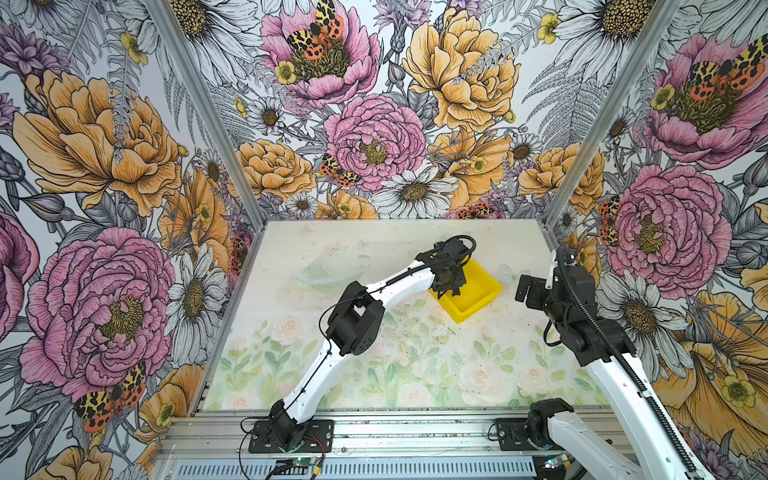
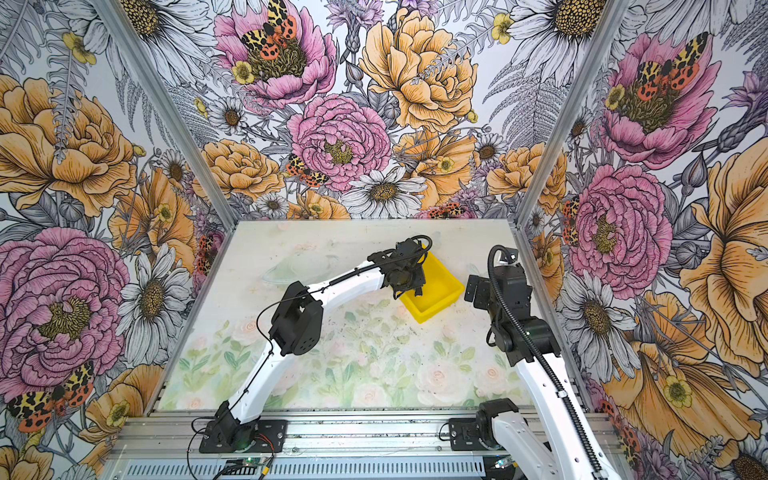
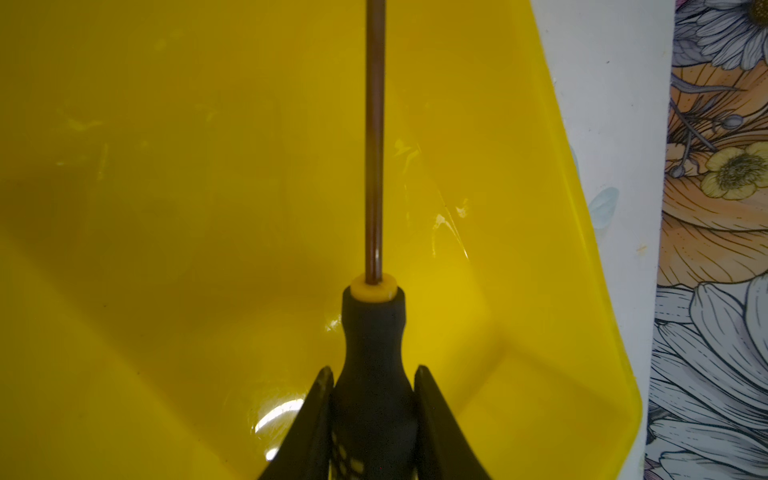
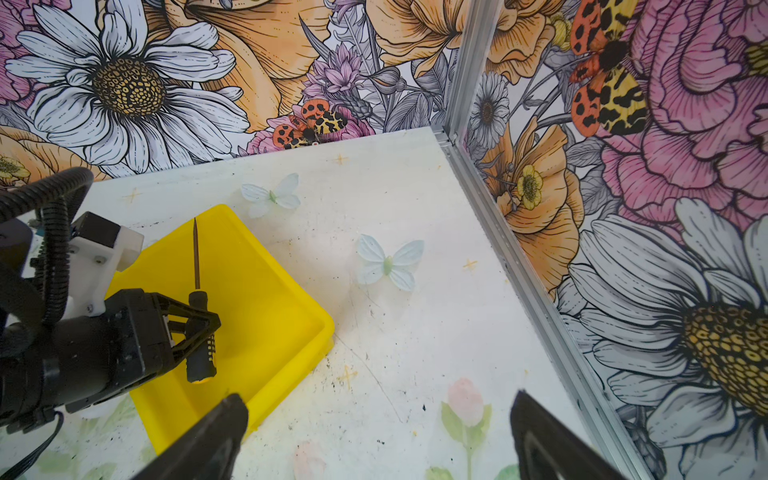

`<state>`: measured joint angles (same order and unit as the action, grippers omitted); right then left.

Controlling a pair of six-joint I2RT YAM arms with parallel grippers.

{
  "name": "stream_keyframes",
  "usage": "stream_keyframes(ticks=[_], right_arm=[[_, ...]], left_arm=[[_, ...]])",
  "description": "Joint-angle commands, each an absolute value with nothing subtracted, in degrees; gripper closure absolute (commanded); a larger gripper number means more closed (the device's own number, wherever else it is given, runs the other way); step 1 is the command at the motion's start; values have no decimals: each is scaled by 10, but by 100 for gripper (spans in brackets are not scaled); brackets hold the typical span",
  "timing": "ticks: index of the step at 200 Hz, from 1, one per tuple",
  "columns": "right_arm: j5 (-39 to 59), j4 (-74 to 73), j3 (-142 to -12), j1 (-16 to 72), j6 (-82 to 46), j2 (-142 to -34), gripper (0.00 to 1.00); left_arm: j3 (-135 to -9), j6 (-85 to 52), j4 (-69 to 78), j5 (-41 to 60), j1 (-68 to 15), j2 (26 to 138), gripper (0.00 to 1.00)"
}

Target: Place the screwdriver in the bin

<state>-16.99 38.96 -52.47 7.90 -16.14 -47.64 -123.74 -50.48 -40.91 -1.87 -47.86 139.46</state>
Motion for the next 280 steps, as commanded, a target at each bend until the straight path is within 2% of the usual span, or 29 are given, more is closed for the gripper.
stream_keyframes(ticks=[1,17,38,69,102,122,153,205,245,258,280], right_arm=[[-184,384,-535,75,-155,-469,1],[-186,384,-535,74,-156,-469,1],[-186,383,-535,73,-164,-466,0],[-190,381,-525,69,-180,-452,1],[-197,380,-507,65,-193,-436,1],[-208,377,-493,61,-202,-430,1],[-226,361,-467,57,-209,-426,1],[-272,308,-414,52,-229,-426,1],[-309,210,-315,44,-226,-369,1],[-299,177,-280,38,-205,-348,1],[-268,125,-230,34,-160,-333,1]], left_arm=[[-1246,-494,-409,-24,-474,1400,73],[-1253,-489,-409,-25,-474,1399,62],[-1259,-481,-408,-28,-475,1392,32],[-1274,-434,-409,-41,-485,1366,2],[-1268,-356,-408,-59,-500,1308,1],[-1213,-296,-406,-95,-510,1234,1],[-1004,-245,-342,-166,-496,1061,1],[-705,-241,-270,-221,-397,823,1],[-563,-213,-222,-293,-331,707,1],[-514,-190,-184,-340,-321,676,1],[-429,-131,-99,-357,-287,629,1]])
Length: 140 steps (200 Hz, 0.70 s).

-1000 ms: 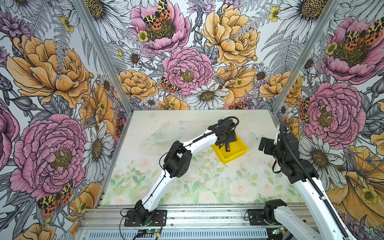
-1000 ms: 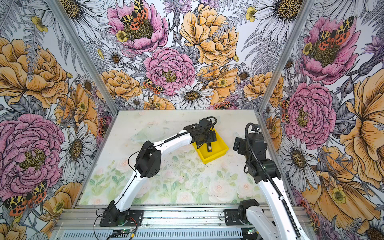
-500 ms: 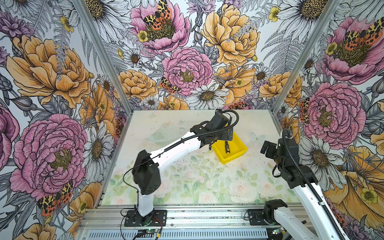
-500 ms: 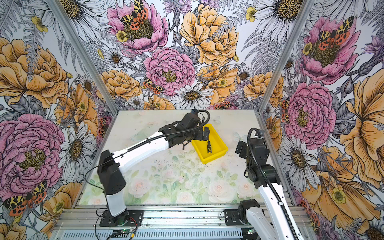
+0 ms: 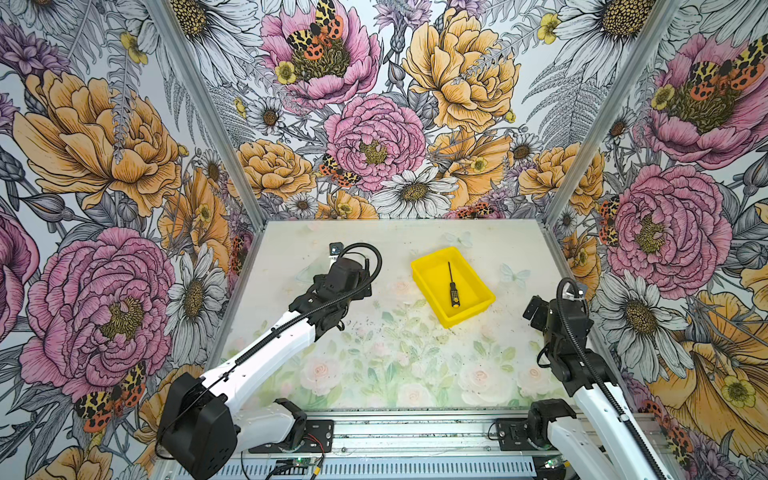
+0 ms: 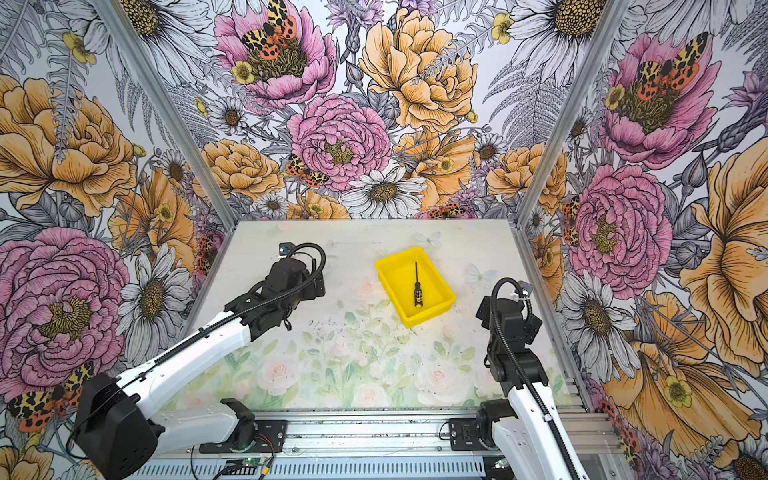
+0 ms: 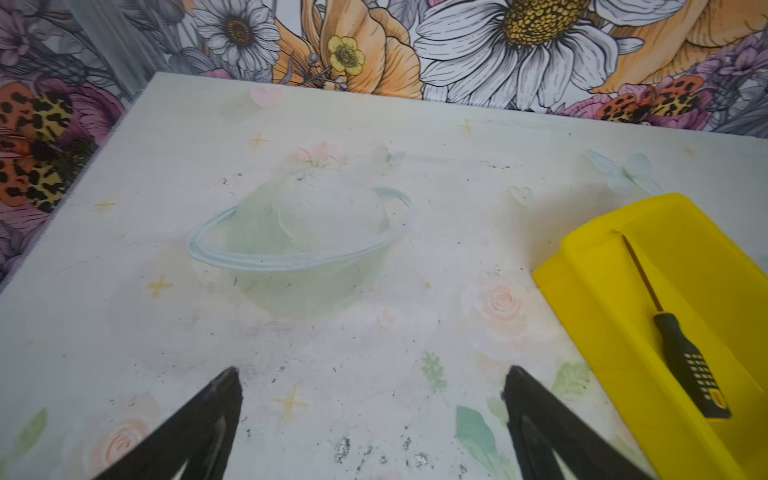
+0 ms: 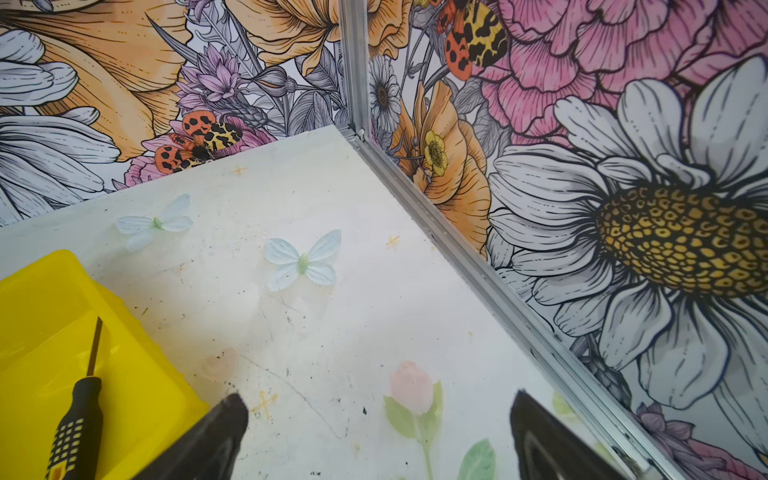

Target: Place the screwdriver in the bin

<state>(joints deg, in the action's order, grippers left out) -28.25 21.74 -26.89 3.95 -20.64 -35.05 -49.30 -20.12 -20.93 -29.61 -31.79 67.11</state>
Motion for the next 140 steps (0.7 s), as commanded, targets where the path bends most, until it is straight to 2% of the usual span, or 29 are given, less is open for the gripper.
stream_keyframes(ticks=[1,24,58,140], right_arm=[[-266,123,-228,34,-159,-332,1],[-242,60,-190,30,-114,-343,1],[-226,-80,-136,11,-103,-408,0],[-170,-292,-157,-7,-79,-626,0]], left_arm=[[-426,-130,-96,-356,-284,627,1],[-348,-96,2,-313,-206,597,1],[-228,-29,247,-236,-114,616,1],[-218,25,454,-132,-35,798,1]])
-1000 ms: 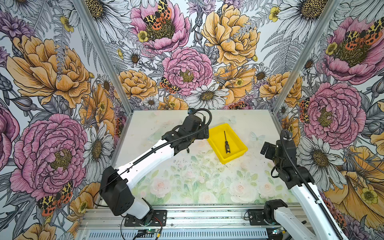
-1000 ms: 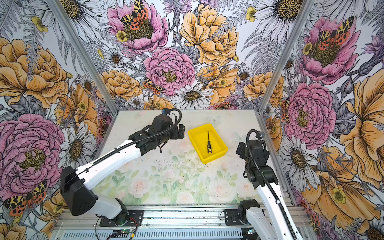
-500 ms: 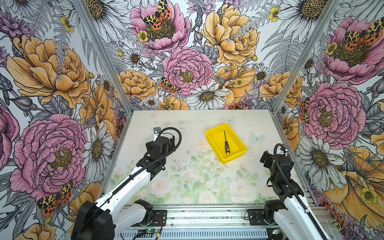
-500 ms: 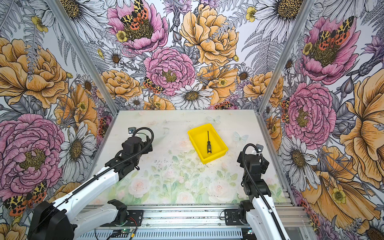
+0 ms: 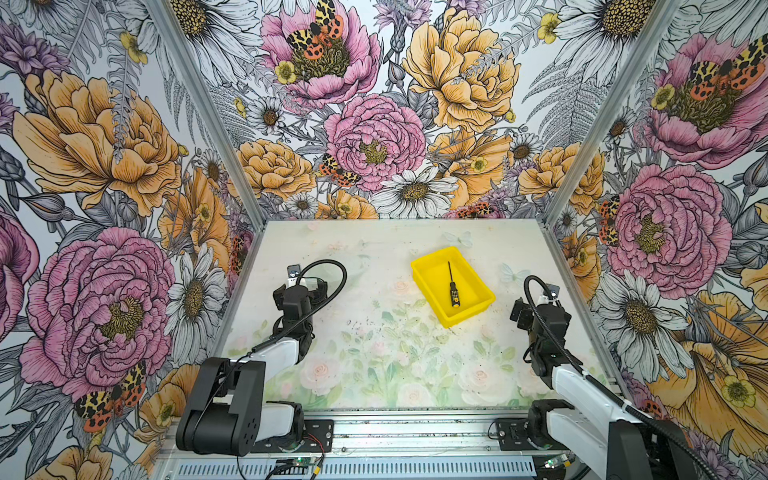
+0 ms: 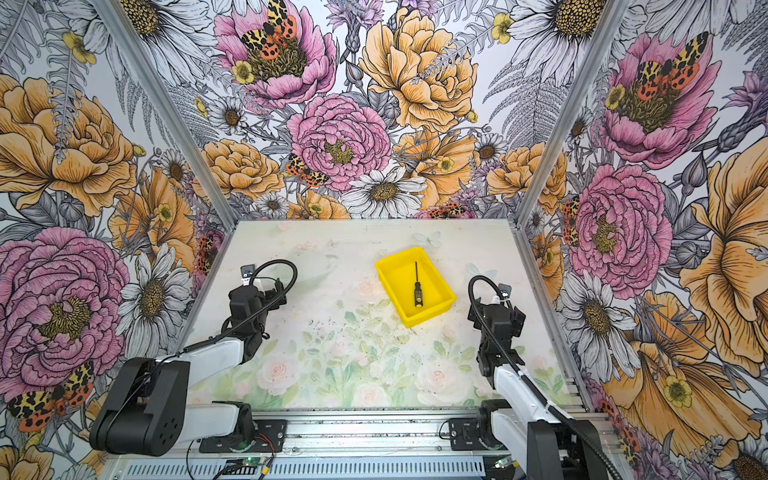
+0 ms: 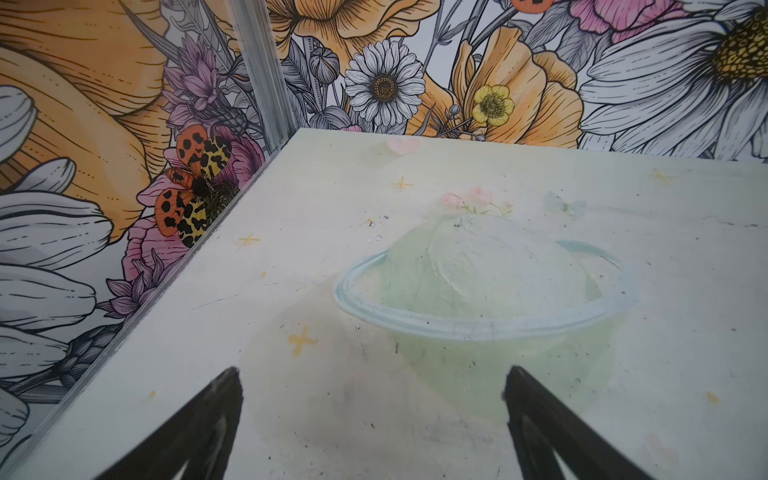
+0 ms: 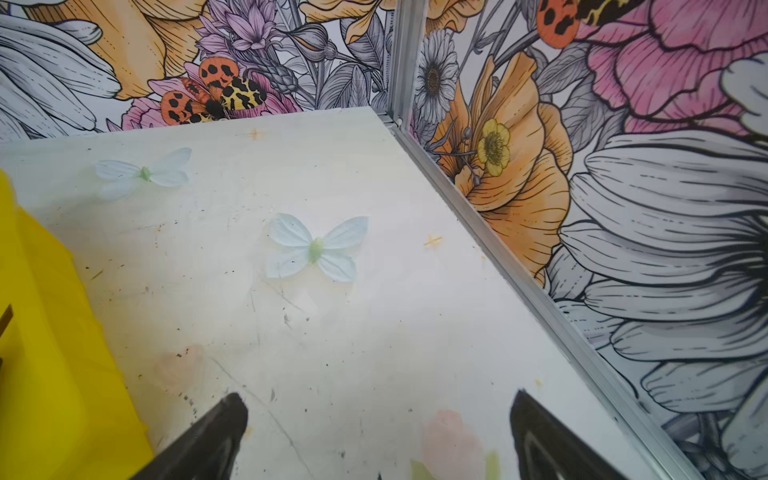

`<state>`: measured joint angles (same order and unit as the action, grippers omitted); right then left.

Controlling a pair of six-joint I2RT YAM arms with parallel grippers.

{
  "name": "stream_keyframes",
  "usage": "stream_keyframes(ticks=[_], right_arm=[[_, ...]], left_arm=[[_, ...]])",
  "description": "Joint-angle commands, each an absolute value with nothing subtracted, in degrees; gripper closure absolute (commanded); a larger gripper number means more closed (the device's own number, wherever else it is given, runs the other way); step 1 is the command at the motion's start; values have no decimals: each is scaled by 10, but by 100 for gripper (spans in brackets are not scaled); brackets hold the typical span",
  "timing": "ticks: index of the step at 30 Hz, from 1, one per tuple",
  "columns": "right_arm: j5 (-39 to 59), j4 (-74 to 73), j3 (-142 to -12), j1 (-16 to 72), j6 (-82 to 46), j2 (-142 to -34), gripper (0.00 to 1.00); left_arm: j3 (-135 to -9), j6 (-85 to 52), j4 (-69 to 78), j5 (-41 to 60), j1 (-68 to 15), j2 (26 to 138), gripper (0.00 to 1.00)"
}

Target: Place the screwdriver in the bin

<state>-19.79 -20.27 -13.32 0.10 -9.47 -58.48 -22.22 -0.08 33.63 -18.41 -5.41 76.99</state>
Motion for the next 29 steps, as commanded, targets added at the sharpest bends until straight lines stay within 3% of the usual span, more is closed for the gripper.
stream_keyframes(ticks=[1,7,17,29], right_arm=[[-169,-294,-157,-7,-78,-628,0],[-117,-393,-189,-16,-61,-732,1],[-76,-522,-205,-30,-80,-870,1],[-87,-511,-215,-16,-68,-877,1]], left_arm=[[-217,25,457,-130,-34,800,1],[-219,17,538,-75,-12,890,1],[-218,4,532,-71,-1,887,1],[-218,6,533,-73,-3,888,1]])
